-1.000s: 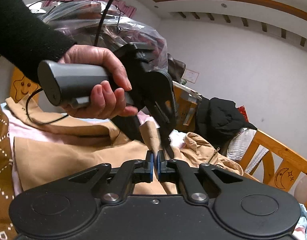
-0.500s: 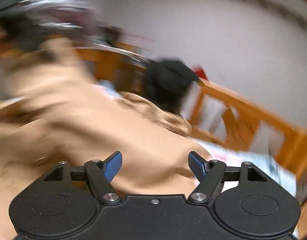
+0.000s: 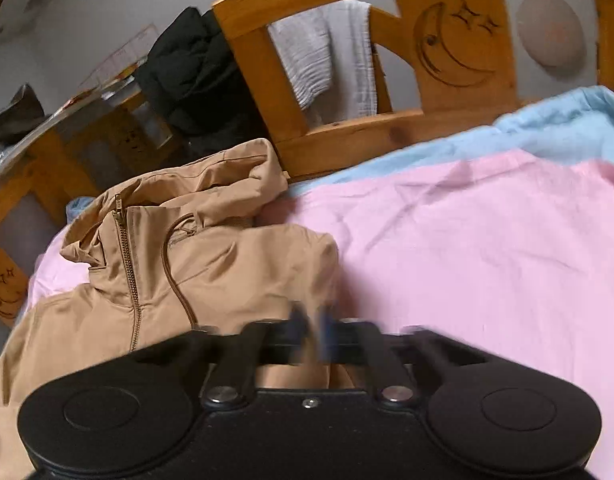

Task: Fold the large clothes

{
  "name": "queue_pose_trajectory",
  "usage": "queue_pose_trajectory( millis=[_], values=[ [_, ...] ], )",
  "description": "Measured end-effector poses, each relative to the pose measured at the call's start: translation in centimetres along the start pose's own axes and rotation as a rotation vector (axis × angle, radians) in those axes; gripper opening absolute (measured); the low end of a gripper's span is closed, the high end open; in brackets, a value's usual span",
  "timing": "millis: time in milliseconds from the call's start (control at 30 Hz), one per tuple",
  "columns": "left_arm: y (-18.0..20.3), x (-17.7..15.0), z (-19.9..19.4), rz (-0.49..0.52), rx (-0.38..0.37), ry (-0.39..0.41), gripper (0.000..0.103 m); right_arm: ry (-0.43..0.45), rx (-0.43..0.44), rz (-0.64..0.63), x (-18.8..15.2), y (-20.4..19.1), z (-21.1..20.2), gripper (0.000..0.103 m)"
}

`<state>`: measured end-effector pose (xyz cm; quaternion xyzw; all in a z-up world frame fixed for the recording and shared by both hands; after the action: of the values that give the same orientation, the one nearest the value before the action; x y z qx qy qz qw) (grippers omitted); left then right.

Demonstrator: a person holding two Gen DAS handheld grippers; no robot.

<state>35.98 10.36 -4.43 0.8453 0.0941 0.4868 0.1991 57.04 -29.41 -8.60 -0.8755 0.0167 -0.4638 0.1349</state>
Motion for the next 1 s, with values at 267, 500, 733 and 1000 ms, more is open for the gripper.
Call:
queue_pose_trajectory(
  millis=[267,500,733,1000],
  values=[
    [0.4,-4.4,7.7,0.039,0.057,-0.118,0.0,-0.044,-0.146,-0.263,4.1,2.6,1.8,0.0],
    [-0.2,-5.3,8.1,0.068,0.067,-0.108,0.0,-0.036,-0.15,-0.251,-0.5,4.0,-1.8,0.026],
    [-0.6,-5.3,8.6,0.1,0.081,-0.114,0.001,-0.099,-0.152,-0.374,-7.0,4.0,-6.5,0.041],
    [0.2,-4.7,7.0,0.123,0.059,-0.122,0.022,-0.052,-0.253,-0.307,-7.9,6.4,-6.3,0.033]
  ],
)
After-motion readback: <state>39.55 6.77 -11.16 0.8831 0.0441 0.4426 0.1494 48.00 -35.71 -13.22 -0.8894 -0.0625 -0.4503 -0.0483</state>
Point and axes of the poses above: each gripper's, at about its wrist camera, not at the fingertips, and z roughly the way its jaws point, y to its right, x to its top, the point moved 10 cm from there along z, roughly the way its jaws point, and after that the axes turned 9 degrees about y, right-handed, at the moved point
